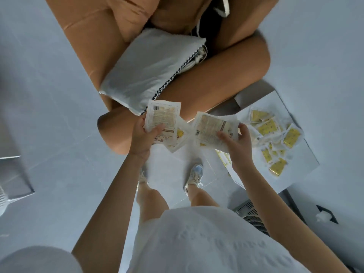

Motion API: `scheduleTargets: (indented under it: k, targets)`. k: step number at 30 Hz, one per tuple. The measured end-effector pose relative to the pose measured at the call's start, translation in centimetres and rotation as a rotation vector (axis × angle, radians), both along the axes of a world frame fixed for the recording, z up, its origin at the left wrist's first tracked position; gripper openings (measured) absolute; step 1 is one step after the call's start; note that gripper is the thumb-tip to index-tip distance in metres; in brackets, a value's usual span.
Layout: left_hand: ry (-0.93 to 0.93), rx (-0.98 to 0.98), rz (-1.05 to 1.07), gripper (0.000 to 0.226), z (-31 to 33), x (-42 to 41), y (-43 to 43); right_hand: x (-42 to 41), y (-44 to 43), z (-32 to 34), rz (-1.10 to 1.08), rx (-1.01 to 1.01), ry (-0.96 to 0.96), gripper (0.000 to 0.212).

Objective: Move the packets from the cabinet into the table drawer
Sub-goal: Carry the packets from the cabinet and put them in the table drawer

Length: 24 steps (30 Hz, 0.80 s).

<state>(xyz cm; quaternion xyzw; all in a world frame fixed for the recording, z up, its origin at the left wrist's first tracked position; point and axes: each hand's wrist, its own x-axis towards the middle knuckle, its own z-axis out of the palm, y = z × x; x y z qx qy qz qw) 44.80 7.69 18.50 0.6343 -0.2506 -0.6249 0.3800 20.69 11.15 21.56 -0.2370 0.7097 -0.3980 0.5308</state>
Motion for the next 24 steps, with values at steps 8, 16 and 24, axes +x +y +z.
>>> scheduleTargets:
  k: [8,16,24]
  targets:
    - [-0.078,0.010,0.196,0.035,1.0,20.1,3.1,18.8,-3.0,1.3,0.149,-0.026,-0.037,0.036]
    - [-0.070,0.044,0.441,0.029,2.6,37.5,8.0,37.5,-3.8,2.2,0.281,-0.023,-0.135,0.029]
    - [-0.039,0.047,0.700,0.031,2.8,46.9,10.7,48.3,-5.9,2.2,0.524,-0.028,-0.052,0.028]
